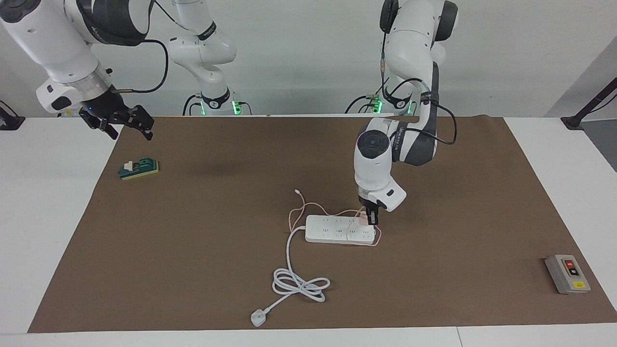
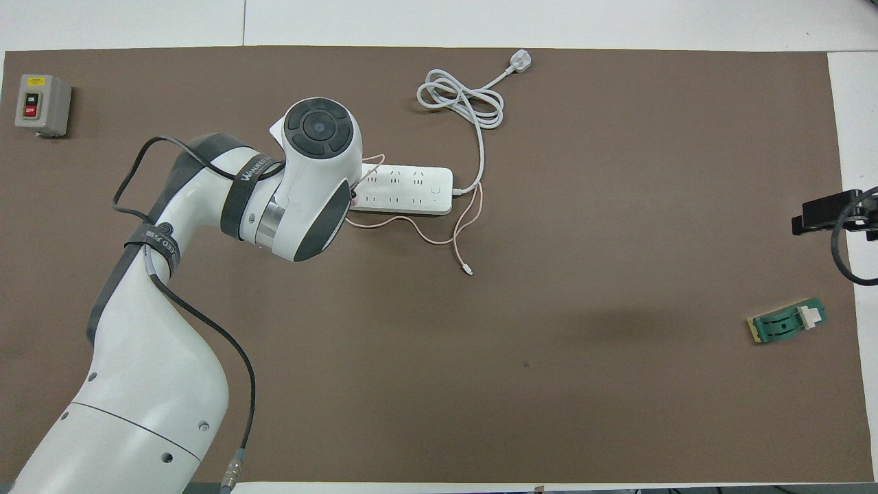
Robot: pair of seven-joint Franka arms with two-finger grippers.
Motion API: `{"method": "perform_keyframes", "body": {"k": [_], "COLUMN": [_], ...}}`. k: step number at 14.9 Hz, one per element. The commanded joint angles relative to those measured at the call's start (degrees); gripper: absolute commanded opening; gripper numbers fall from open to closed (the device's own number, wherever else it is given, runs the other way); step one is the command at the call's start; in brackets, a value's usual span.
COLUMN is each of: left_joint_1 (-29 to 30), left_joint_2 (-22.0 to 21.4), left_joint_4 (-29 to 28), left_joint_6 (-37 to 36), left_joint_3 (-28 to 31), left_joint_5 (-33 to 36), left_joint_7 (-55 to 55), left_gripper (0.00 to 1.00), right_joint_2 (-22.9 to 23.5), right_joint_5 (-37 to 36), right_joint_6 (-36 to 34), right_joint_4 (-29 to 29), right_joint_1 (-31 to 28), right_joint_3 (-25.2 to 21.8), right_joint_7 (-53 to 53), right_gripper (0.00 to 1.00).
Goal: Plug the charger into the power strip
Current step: 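Press the charger prongs into the socket with the left gripper, then open the left gripper and withdraw it from the plugged charger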
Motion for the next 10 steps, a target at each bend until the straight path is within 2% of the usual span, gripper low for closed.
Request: {"method": "perform_keyframes", "body": {"k": [1,4,5,6,7,8,9,10], "left_joint_1": [-1.7,-1.2,-1.0,-1.0,-1.0,-0.9,-0.7,-0.6], "left_joint_2": [4.2,3.9,3.5,3.2,2.0,0.7,-0.9,-2.3], "left_joint_4": [-1.6,-1.1,-0.8,-0.6,-0.6,-0.8,-1.0,-1.3], "left_joint_6": [0.9,0.6,0.4,-0.7,-2.1,-2.8,-3.5,-3.9], "left_joint_3": [-0.1,-0.1,-0.1,-0.1,-0.1,-0.2,-0.2,-0.3], "left_joint_5": [-1.4,-1.3,-1.4,-1.4,-1.4,-1.8,-2.0,-2.0], "left_joint_7": [0.3,1.3,1.5,1.6,2.4,3.9,4.2,4.3], "left_gripper": [0.0,0.0,0.11,0.57,0.75,0.92,1.0,1.0], "right_joint_2": [-0.6,-0.6,-0.6,-0.6,-0.6,-0.6,-0.6,-0.6], "right_joint_5": [-0.7,-0.7,-0.7,-0.7,-0.7,-0.7,-0.7,-0.7], "right_joint_6": [-1.2,-1.2,-1.1,-1.2,-1.2,-1.1,-1.2,-1.2], "right_joint_4": [0.0,0.0,0.0,0.0,0.0,0.0,0.0,0.0], "right_joint_1": [-0.8,-0.8,-0.8,-0.8,-0.8,-0.8,-0.8,-0.8], "right_joint_3": [0.6,0.6,0.6,0.6,0.6,0.6,0.6,0.6], "right_joint_7": [-1.0,-1.0,-1.0,-1.0,-1.0,-1.0,-1.0,-1.0], "right_gripper": [1.0,1.0,1.0,1.0,1.0,1.0,1.0,1.0]}}
